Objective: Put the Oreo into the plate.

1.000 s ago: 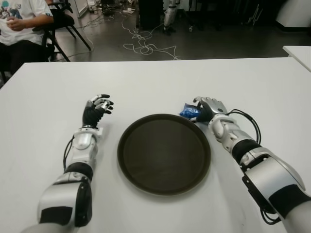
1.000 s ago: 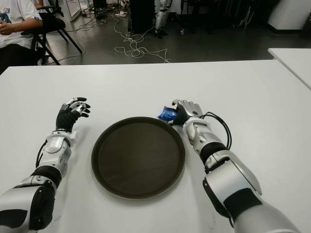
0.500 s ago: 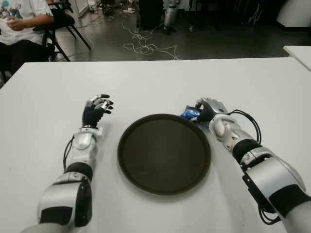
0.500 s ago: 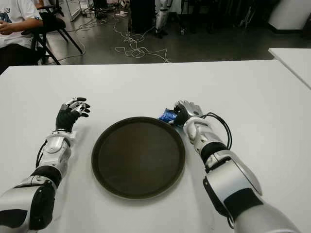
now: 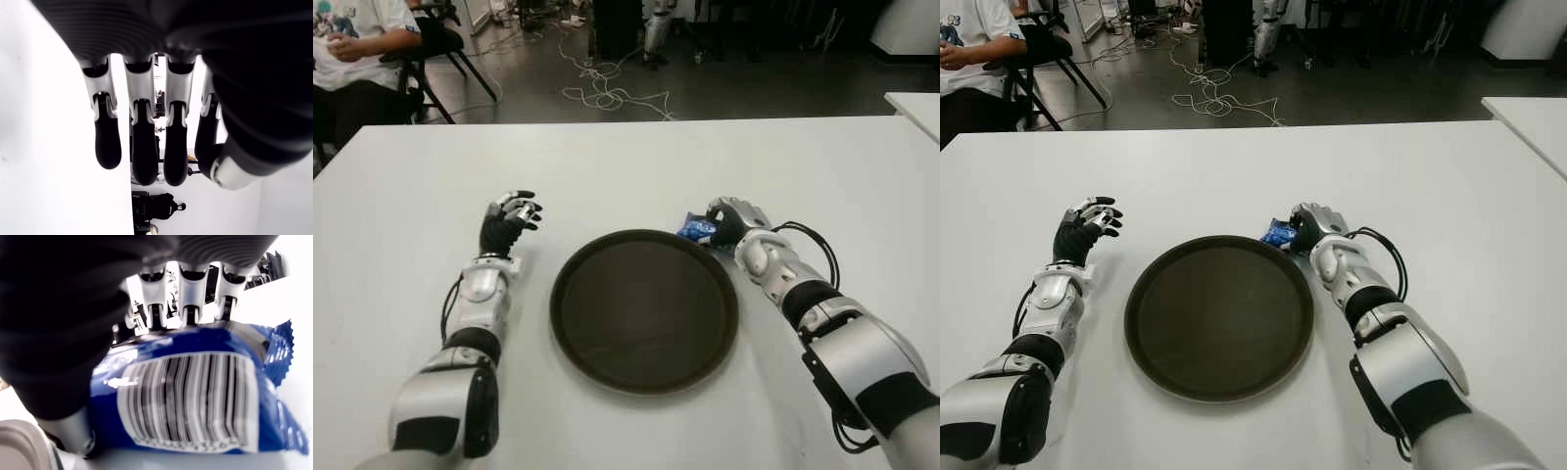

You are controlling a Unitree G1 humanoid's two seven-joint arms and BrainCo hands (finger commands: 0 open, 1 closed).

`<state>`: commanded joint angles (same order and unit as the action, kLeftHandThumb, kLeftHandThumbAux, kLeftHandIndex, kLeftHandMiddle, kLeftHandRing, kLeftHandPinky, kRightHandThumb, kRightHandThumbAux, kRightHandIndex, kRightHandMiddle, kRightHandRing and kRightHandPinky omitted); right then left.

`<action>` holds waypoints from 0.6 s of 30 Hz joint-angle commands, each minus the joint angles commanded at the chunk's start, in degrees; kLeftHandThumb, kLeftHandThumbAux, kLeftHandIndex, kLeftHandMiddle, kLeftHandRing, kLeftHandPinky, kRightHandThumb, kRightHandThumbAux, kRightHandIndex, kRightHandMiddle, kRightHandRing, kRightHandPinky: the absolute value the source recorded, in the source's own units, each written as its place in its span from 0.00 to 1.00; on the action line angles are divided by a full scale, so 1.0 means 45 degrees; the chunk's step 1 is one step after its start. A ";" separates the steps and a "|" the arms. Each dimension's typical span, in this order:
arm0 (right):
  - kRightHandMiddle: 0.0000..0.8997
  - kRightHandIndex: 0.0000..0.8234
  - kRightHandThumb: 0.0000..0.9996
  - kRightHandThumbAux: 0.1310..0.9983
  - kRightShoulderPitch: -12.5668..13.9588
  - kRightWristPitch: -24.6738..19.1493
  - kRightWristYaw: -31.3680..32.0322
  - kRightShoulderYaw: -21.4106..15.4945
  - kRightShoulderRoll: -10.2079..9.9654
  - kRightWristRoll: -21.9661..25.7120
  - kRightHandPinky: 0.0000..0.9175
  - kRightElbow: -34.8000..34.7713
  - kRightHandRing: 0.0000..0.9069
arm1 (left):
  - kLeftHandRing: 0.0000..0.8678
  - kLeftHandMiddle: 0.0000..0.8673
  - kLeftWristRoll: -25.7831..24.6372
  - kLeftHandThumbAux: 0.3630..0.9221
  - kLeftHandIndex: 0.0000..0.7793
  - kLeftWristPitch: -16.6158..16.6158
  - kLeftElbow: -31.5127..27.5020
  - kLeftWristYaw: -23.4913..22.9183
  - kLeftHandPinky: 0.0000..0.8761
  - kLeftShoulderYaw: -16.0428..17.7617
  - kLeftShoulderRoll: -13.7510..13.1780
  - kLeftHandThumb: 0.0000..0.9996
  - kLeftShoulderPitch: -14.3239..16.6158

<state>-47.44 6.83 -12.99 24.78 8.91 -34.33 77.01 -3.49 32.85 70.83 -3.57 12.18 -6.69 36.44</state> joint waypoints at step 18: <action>0.80 0.70 0.22 0.83 -0.0033 -0.0114 0.0109 -0.0014 0.0026 -0.0020 0.75 0.0005 0.79 | 0.58 0.59 -0.0038 0.56 0.49 0.0017 -0.0017 -0.0152 0.56 0.0014 -0.0010 0.83 -0.0020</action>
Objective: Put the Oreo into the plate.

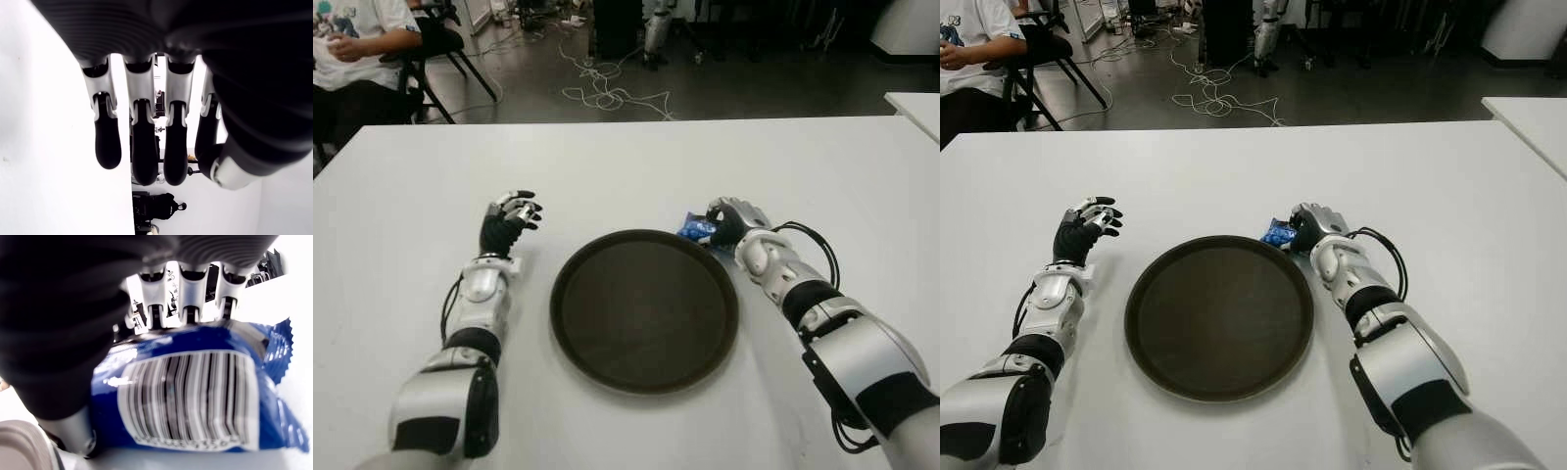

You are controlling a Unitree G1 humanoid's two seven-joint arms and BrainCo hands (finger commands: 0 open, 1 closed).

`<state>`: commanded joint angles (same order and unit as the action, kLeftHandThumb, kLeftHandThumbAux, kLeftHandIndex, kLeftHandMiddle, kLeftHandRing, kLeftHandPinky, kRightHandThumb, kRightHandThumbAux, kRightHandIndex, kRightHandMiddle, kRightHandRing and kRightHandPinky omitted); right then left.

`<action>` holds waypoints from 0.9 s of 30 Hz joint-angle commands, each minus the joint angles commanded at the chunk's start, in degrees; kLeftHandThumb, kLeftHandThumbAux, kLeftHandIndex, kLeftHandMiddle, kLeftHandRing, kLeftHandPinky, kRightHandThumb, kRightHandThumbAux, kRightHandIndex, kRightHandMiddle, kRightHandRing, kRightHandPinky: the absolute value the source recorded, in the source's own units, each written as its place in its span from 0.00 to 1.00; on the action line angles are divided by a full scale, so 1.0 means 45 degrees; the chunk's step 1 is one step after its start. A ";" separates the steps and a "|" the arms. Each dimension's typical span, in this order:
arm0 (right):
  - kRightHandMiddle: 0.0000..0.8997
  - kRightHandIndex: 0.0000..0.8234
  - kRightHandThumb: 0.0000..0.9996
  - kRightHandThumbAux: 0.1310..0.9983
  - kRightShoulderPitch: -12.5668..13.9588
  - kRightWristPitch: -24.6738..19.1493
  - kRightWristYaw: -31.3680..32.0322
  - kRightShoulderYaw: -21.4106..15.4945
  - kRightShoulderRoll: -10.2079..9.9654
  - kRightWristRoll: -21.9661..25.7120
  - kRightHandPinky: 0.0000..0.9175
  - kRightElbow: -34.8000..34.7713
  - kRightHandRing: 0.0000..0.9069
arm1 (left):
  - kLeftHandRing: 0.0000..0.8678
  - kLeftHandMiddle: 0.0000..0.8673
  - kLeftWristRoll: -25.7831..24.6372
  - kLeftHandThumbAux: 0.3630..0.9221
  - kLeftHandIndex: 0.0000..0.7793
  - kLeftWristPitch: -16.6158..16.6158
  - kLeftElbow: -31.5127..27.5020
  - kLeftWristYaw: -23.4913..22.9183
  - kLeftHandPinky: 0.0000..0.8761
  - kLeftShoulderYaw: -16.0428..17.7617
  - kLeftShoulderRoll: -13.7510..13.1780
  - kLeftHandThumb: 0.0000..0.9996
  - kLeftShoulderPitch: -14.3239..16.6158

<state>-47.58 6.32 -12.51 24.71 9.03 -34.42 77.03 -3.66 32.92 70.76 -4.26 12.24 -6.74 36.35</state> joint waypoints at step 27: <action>0.83 0.76 0.19 0.85 -0.0627 0.0662 -0.0531 -0.0987 0.0483 0.0930 0.79 -0.0823 0.82 | 0.58 0.59 0.0022 0.56 0.49 -0.0047 0.0037 -0.0008 0.56 0.0018 -0.0057 0.83 0.0000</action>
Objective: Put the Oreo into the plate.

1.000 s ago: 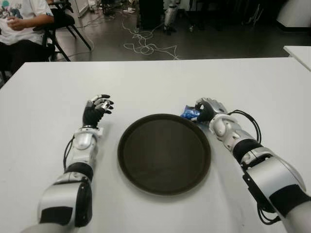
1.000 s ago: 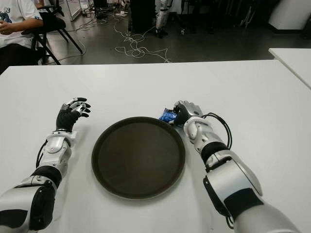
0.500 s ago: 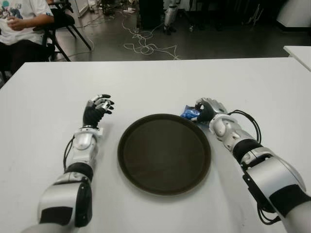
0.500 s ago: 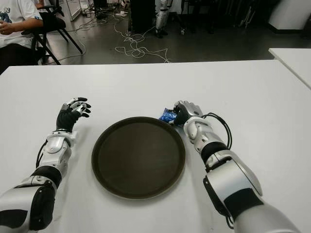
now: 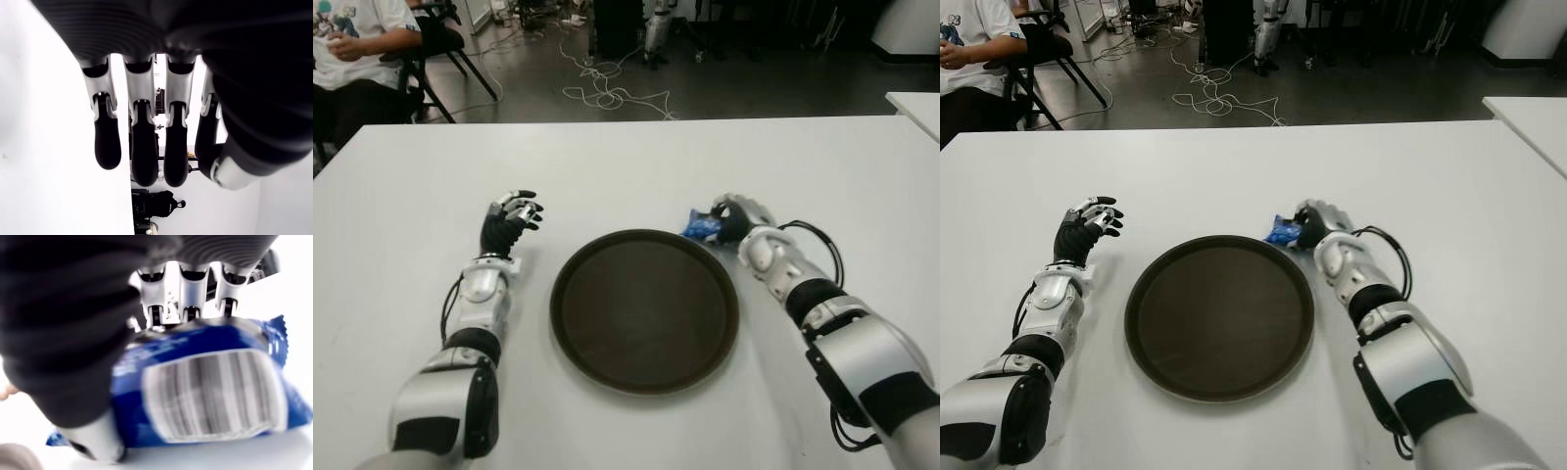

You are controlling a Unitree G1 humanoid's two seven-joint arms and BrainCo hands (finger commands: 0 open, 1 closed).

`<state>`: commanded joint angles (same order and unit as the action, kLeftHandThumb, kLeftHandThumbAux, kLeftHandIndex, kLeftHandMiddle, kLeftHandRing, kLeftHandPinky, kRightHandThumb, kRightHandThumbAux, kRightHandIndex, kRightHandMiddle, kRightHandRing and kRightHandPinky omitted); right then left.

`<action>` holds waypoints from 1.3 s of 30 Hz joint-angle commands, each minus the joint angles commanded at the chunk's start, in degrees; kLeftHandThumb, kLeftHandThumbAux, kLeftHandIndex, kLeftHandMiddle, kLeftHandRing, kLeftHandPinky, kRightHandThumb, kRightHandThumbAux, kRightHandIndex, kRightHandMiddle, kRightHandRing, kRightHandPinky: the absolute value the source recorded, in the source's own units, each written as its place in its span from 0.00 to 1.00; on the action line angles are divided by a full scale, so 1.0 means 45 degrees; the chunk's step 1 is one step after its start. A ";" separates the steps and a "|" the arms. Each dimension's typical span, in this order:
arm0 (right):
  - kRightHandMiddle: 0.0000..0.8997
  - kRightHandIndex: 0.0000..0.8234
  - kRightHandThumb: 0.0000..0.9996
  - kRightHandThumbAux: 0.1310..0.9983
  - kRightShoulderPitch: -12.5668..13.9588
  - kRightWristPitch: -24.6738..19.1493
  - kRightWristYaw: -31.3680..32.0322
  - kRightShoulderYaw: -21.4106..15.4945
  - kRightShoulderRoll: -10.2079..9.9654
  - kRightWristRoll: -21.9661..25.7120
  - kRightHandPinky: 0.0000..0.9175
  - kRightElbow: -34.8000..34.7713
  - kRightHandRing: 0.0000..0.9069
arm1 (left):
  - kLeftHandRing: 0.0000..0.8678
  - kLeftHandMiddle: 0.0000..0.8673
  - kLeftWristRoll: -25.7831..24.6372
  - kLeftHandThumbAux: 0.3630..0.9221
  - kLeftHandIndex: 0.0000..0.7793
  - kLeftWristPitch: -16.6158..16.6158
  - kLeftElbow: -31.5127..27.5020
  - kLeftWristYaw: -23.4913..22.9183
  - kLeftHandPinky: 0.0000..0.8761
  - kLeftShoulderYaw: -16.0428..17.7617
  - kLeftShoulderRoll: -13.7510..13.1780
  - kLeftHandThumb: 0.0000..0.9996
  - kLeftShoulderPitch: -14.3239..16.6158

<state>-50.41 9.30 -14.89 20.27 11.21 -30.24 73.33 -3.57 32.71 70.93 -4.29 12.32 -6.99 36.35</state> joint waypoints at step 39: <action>0.86 0.81 0.16 0.85 0.0548 0.0507 -0.0538 -0.0518 0.0426 0.0381 0.81 -0.2741 0.85 | 0.60 0.60 -0.0066 0.56 0.49 -0.0051 0.0055 -0.0159 0.58 0.0059 -0.0064 0.83 0.0025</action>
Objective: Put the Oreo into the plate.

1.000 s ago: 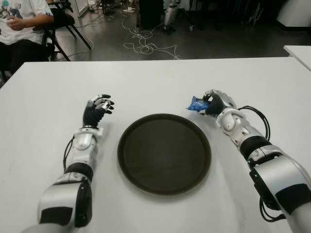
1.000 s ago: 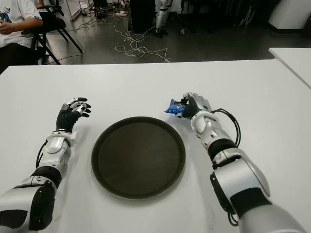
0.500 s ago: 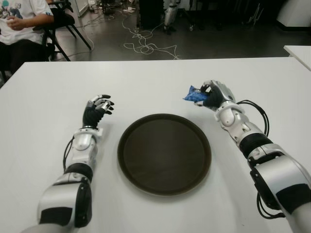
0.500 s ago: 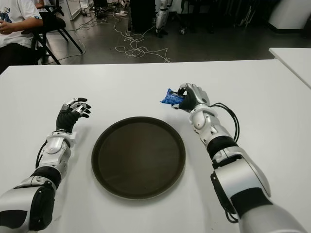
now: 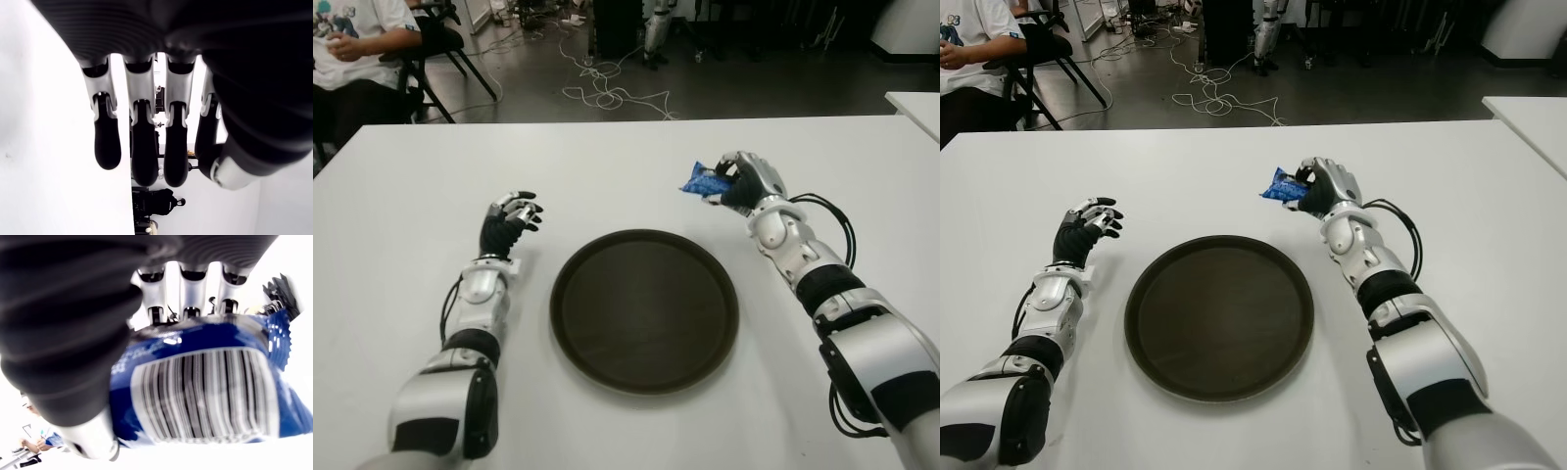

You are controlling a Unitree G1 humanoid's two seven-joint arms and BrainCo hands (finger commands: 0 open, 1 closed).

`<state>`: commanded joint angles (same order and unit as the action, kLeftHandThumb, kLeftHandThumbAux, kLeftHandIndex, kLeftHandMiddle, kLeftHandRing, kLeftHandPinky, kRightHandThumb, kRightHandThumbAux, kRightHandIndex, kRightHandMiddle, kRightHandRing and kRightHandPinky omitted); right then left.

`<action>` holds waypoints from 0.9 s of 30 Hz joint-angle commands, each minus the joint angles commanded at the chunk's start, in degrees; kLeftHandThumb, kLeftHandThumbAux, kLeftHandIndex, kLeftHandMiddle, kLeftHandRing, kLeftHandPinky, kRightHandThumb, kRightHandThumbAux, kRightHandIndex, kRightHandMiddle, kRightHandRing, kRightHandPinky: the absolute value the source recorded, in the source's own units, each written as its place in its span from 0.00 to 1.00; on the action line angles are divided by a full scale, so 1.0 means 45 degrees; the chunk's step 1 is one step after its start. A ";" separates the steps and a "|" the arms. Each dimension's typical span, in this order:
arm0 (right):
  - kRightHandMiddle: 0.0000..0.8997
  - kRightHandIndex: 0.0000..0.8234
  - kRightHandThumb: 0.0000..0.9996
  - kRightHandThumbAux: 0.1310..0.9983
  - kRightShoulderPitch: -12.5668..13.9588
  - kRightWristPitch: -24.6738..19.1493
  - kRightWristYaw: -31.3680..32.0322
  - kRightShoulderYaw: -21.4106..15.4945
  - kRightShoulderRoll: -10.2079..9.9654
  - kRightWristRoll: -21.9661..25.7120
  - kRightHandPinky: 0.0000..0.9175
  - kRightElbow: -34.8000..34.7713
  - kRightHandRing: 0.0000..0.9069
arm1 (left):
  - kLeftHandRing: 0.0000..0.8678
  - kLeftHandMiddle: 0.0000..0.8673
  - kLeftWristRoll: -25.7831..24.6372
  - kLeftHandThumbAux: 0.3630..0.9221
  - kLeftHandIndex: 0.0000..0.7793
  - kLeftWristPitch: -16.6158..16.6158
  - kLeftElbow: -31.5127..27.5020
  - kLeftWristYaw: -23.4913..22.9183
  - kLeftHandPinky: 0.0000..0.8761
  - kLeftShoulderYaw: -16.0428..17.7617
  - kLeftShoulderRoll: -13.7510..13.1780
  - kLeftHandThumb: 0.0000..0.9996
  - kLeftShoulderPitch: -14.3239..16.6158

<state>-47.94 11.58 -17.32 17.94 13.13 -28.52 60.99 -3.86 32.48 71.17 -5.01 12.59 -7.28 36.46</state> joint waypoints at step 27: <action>0.85 0.77 0.09 0.82 0.5022 -0.1091 0.4296 0.2200 -0.0243 -0.1441 0.85 -1.1748 0.87 | 0.59 0.60 -0.0031 0.56 0.48 -0.0010 -0.0040 -0.0113 0.59 -0.0015 0.0012 0.83 0.0039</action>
<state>-25.34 6.67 2.02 27.84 12.03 -35.01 8.12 -4.00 32.44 70.99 -5.52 12.52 -7.23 36.63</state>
